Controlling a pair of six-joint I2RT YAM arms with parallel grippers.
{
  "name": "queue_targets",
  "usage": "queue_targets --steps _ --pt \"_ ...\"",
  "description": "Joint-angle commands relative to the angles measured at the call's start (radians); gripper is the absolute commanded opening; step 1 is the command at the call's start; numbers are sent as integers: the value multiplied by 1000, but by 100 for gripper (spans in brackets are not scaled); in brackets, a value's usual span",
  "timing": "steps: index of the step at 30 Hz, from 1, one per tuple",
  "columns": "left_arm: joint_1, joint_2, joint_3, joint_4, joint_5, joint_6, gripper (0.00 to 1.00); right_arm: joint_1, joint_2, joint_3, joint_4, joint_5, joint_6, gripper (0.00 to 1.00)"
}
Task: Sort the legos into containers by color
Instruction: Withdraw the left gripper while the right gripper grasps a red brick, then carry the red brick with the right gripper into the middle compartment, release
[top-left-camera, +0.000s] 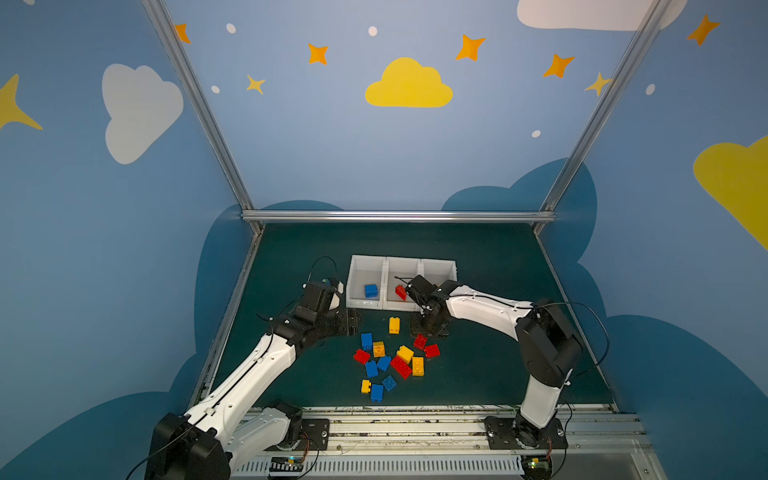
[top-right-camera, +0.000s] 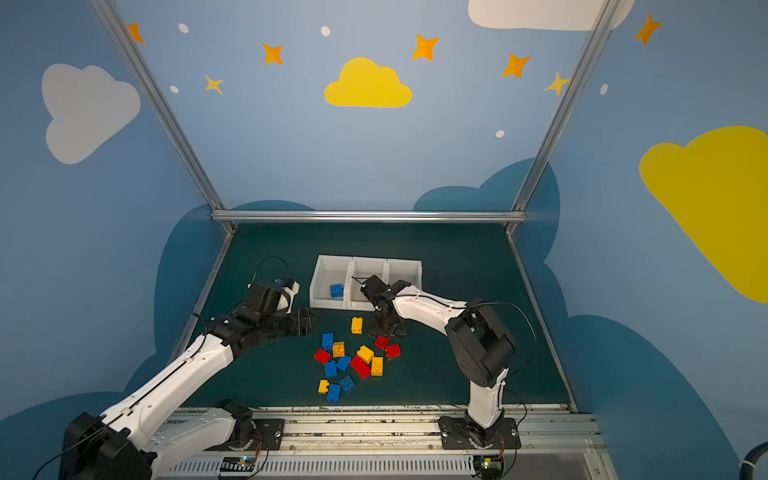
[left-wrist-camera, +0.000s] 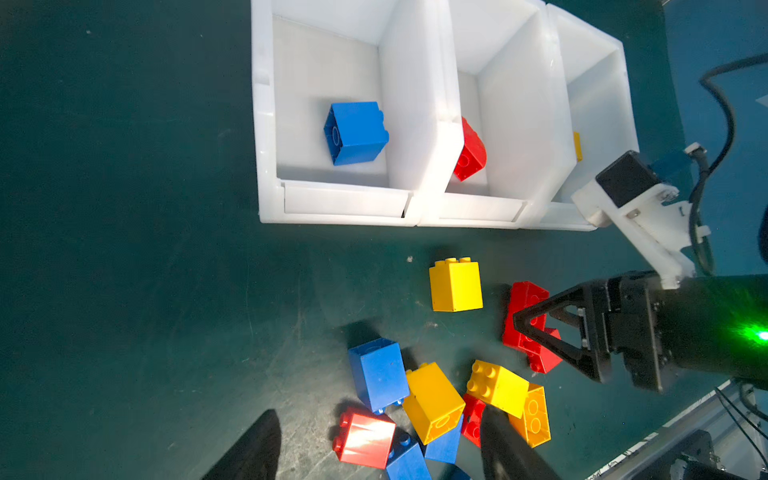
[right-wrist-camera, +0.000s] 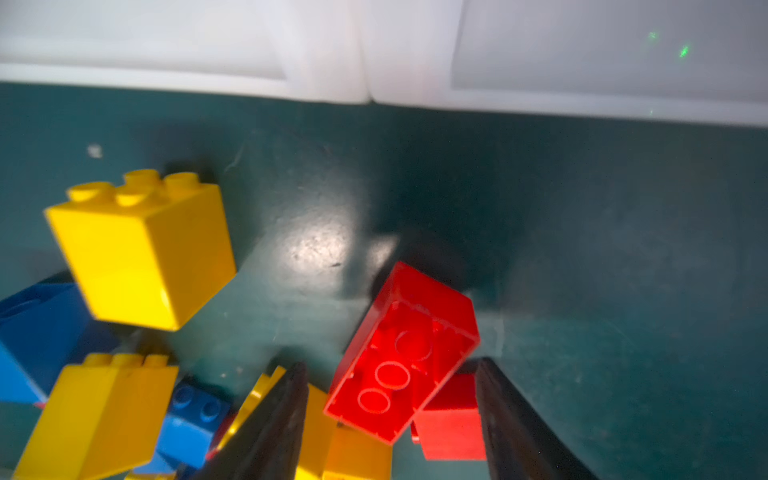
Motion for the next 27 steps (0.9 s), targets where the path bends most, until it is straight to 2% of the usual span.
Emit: queue_targets --steps 1,7,19,23,27 --pt "1 -27 -19 26 21 -22 75 7 15 20 -7 18 25 63" --pt "-1 -50 -52 31 24 -28 75 11 57 37 3 9 31 54" --pt "0 -83 -85 63 1 -65 76 36 102 100 -26 16 1 29" --pt "0 -106 -115 75 2 -82 75 47 78 166 -65 25 -41 26" --pt "1 -121 -120 63 -8 -72 76 44 87 325 -149 63 -131 26"
